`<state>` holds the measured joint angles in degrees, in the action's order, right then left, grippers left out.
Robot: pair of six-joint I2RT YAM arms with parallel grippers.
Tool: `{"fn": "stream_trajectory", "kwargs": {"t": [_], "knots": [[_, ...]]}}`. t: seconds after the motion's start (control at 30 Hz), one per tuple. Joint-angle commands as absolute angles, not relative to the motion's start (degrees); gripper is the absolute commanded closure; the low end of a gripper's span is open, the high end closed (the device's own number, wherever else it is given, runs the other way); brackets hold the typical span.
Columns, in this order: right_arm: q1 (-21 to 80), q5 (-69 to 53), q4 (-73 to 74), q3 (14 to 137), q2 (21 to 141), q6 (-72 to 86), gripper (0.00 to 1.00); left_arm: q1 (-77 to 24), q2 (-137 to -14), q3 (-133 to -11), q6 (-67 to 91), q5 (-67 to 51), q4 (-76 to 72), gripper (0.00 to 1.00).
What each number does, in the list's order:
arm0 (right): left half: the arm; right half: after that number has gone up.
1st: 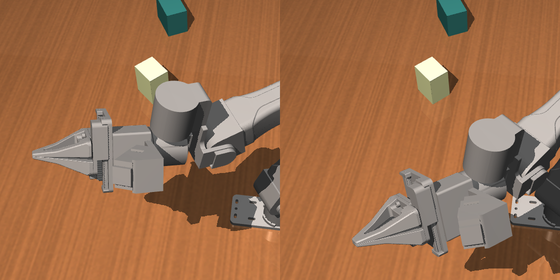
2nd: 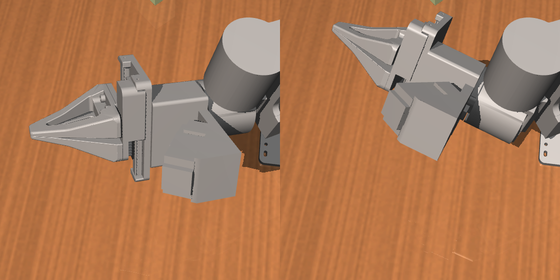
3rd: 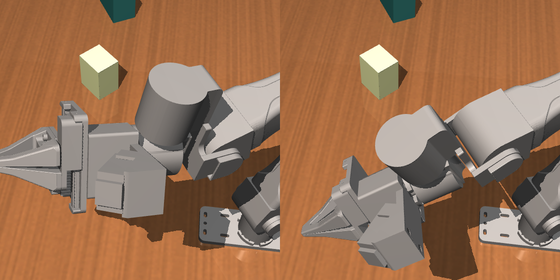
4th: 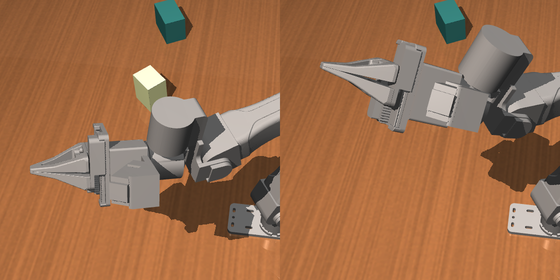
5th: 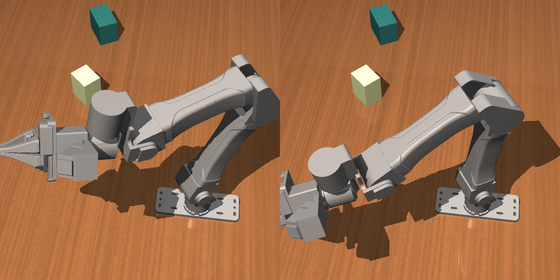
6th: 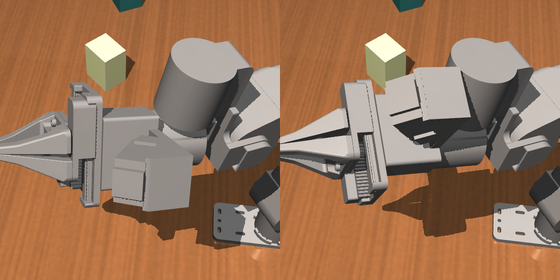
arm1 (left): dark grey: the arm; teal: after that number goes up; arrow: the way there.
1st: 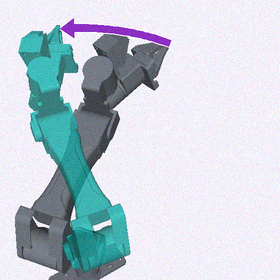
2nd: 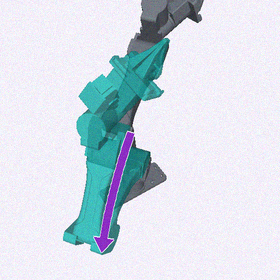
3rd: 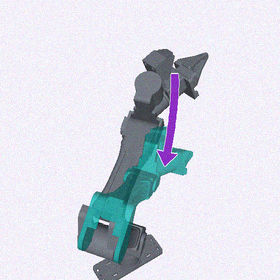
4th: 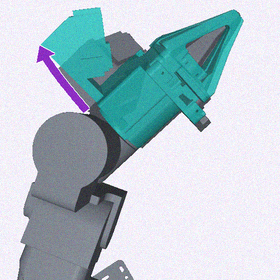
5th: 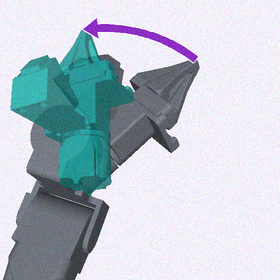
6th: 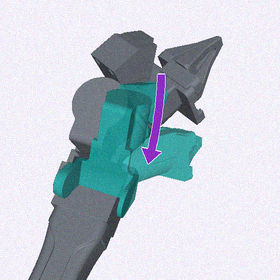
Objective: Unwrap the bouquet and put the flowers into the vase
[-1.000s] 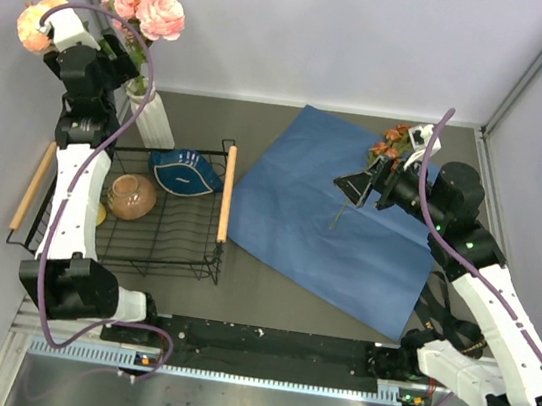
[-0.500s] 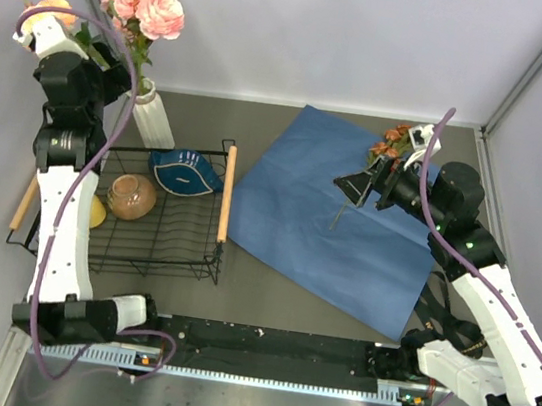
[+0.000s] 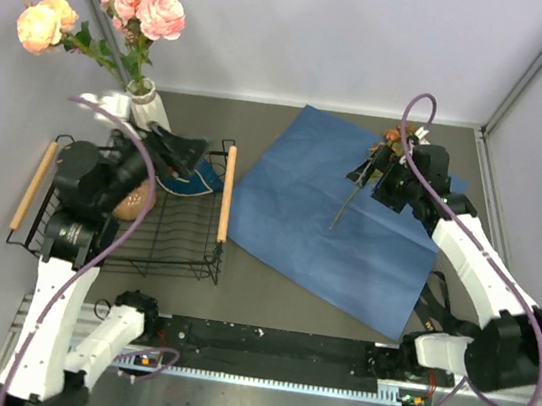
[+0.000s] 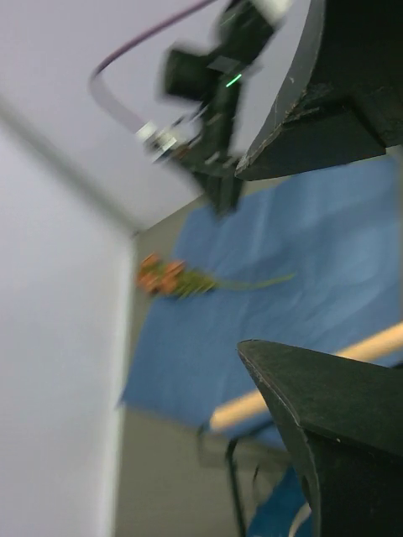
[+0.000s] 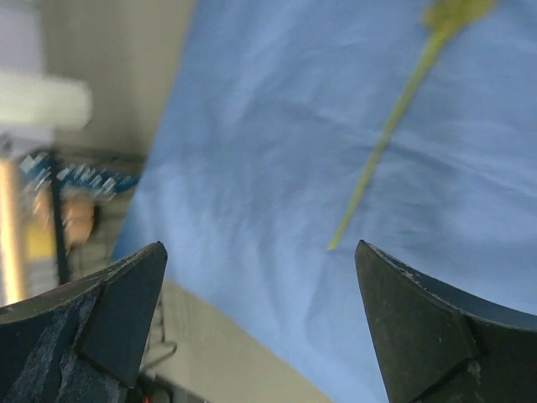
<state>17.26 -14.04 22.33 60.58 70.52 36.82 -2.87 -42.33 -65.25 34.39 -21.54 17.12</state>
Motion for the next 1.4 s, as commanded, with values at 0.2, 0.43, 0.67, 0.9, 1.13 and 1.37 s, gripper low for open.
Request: {"fn": "stream_trajectory", "kwargs": {"t": [0.2, 0.43, 0.67, 0.9, 1.13, 1.37], "knots": [[4.14, -6.40, 24.17, 78.82, 99.03, 42.19, 0.23, -33.82, -57.81, -63.46, 27.86, -26.10, 13.62, 0.21], [4.30, -6.69, 20.23, 86.13, 112.49, 37.63, 0.41, -37.18, -61.70, -62.14, 28.56, -28.56, 9.93, 0.23], [5.54, -4.66, 19.69, 90.35, 120.05, 35.77, 0.41, -38.58, -66.17, -61.96, 28.21, -31.38, 9.67, 0.23], [7.38, -0.71, 18.55, 93.86, 123.04, 33.66, 0.48, -38.85, -68.47, -63.63, 27.42, -32.34, 9.58, 0.23], [7.56, 1.76, 17.67, 93.87, 124.28, 36.65, 0.65, -38.93, -69.17, -64.86, 26.72, -31.65, 10.81, 0.24], [7.47, 0.27, 16.00, 94.66, 120.08, 35.69, 0.97, -38.76, -67.59, -67.32, 26.54, -29.62, 13.19, 0.20]]}}
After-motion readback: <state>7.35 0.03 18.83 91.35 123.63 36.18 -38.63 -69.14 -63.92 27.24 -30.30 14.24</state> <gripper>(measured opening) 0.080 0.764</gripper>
